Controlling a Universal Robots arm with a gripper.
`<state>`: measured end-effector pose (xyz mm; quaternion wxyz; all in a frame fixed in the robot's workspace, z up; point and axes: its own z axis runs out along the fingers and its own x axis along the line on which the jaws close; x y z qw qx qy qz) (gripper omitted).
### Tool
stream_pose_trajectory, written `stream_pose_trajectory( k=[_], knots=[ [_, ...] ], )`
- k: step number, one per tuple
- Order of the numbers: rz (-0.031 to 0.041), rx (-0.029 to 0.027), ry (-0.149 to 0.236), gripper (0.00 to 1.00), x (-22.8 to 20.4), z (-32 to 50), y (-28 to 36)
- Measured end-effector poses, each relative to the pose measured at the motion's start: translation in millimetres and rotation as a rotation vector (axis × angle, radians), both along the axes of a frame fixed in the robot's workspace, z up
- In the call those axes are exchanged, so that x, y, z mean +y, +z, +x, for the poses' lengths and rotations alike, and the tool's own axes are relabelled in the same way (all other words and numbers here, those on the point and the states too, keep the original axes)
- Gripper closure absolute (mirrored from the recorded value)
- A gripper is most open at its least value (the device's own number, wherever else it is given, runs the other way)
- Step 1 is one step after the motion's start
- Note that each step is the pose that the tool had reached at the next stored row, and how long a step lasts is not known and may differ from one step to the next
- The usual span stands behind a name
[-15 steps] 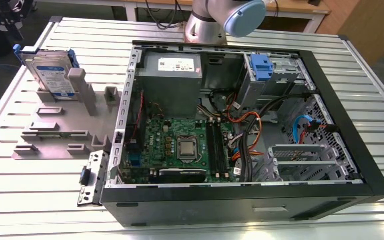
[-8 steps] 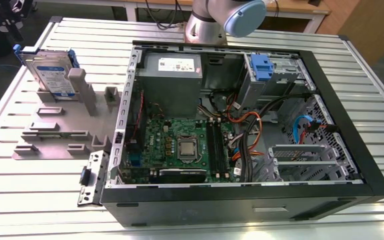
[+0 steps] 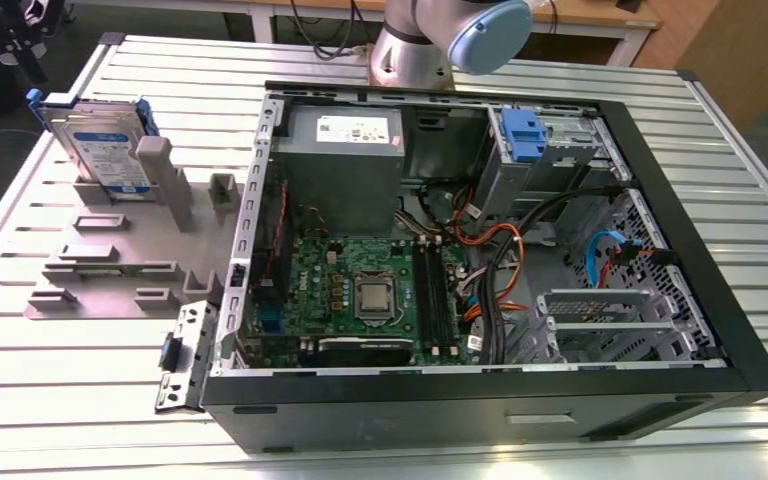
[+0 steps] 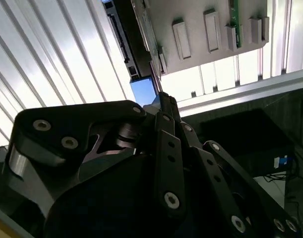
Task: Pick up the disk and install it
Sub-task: 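Pick up the disk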
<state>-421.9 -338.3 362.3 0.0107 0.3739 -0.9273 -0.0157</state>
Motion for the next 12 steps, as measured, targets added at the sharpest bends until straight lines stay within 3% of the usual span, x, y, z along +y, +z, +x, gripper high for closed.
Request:
stream_pose_trajectory(
  k=[7,12],
  knots=[
    [0.0001,-0.0014,0.064,0.89,0.0,0.0,-0.8],
    [0.0005,-0.0024,0.131,0.89,0.0,0.0,-2.0]
  ],
)
